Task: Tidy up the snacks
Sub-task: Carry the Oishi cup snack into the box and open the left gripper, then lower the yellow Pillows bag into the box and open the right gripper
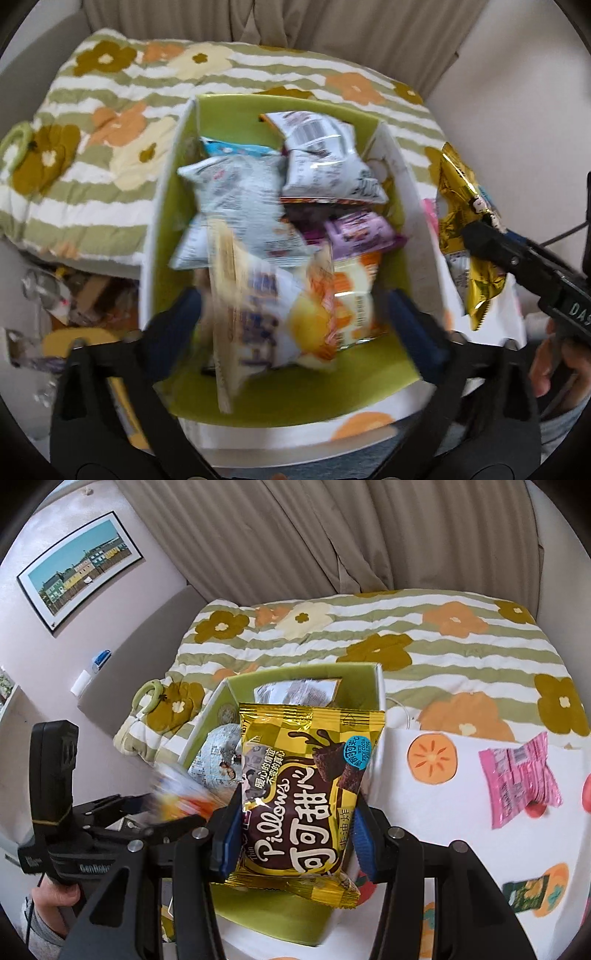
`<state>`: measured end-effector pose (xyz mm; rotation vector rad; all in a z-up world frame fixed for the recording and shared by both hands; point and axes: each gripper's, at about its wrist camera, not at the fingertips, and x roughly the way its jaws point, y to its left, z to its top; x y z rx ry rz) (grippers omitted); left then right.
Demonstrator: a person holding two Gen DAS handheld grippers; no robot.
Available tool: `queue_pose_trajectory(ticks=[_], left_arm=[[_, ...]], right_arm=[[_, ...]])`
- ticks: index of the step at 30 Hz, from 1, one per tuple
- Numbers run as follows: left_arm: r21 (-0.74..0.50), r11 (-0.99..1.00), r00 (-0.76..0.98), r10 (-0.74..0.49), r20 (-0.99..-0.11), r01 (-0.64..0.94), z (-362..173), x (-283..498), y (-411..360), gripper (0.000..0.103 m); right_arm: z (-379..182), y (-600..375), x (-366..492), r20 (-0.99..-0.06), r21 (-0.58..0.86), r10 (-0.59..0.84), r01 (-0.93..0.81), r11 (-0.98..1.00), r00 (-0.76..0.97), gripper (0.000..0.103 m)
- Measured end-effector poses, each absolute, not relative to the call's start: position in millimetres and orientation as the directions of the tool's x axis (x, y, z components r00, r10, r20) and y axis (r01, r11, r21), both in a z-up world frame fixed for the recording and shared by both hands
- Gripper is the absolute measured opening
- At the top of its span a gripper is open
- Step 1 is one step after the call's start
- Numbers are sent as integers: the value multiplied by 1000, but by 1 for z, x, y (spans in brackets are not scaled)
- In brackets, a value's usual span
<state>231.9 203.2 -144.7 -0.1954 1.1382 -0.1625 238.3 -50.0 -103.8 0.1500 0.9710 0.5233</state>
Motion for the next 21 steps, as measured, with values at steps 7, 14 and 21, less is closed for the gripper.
queue_pose_trajectory(ticks=[7, 14, 21], left_arm=[[-260, 965, 425, -252, -869, 39, -144, 220, 235, 102], [-304, 952, 487, -284, -826, 40, -122, 214, 253, 103], [-303, 953, 504, -274, -819, 25, -120, 213, 253, 102]], right_arm=[[-119, -29, 222, -780, 318, 437, -318, 893, 447, 47], [-121, -17, 218, -808, 277, 403, -327, 904, 431, 47], [-124, -13, 224, -809, 253, 387, -333, 909, 442, 89]])
